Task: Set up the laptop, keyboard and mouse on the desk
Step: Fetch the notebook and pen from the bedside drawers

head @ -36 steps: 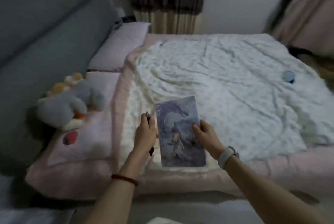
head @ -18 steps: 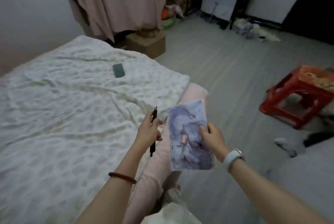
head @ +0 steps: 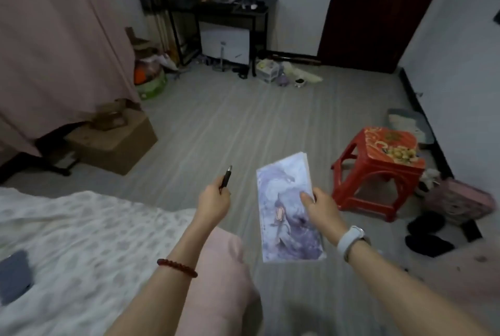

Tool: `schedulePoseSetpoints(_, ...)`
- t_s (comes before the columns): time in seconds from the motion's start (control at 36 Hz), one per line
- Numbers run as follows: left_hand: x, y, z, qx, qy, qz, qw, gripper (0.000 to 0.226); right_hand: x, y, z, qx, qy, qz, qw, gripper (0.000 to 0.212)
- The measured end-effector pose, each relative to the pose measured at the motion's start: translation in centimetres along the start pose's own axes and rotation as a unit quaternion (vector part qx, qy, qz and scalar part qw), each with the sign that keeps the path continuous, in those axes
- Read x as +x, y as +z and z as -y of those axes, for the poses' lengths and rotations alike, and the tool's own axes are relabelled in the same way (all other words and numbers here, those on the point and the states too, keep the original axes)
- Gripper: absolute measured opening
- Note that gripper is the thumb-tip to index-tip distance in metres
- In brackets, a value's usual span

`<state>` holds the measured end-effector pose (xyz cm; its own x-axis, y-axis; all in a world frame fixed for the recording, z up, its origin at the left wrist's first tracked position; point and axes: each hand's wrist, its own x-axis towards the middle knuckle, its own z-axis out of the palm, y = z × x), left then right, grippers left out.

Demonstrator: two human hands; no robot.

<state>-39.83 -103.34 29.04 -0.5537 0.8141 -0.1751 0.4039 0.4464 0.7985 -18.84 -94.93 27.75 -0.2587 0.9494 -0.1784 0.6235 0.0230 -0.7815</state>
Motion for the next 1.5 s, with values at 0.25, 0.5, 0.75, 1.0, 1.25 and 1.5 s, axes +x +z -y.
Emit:
schedulePoseSetpoints(0.25,24.0,8.6,-9.3,-0.031,0.038,-0.023,0.999,0.035,26.0,-5.8,0.3,0.006,-0.002,-0.032,0.999,0.030)
schedulePoseSetpoints(0.5,44.1,7.6,-15.6,-0.020,-0.017,-0.097,0.995,0.030,50.2,-5.3,7.8,-0.003,-0.005,0.028,1.000,0.027)
schedulePoseSetpoints(0.75,67.6,1.0,-14.5,-0.051,-0.044,-0.176,0.982,0.038,74.0,4.8,18.3,0.010,-0.059,0.088,0.994,0.025)
schedulePoseSetpoints(1.0,94.0,-7.9,-15.4,-0.006,-0.089,-0.160,0.983,0.038,97.0,12.5,32.6,0.002,-0.051,0.107,0.993,0.026)
schedulePoseSetpoints(1.25,118.9,-12.4,-18.6,-0.045,-0.050,-0.157,0.985,0.044,119.1,18.1,42.8,0.006,-0.090,0.072,0.993,0.043)
schedulePoseSetpoints(1.5,143.2,-21.3,-21.2,-0.020,-0.057,-0.192,0.979,0.037,143.2,26.7,55.9,0.022,-0.091,0.110,0.989,0.031)
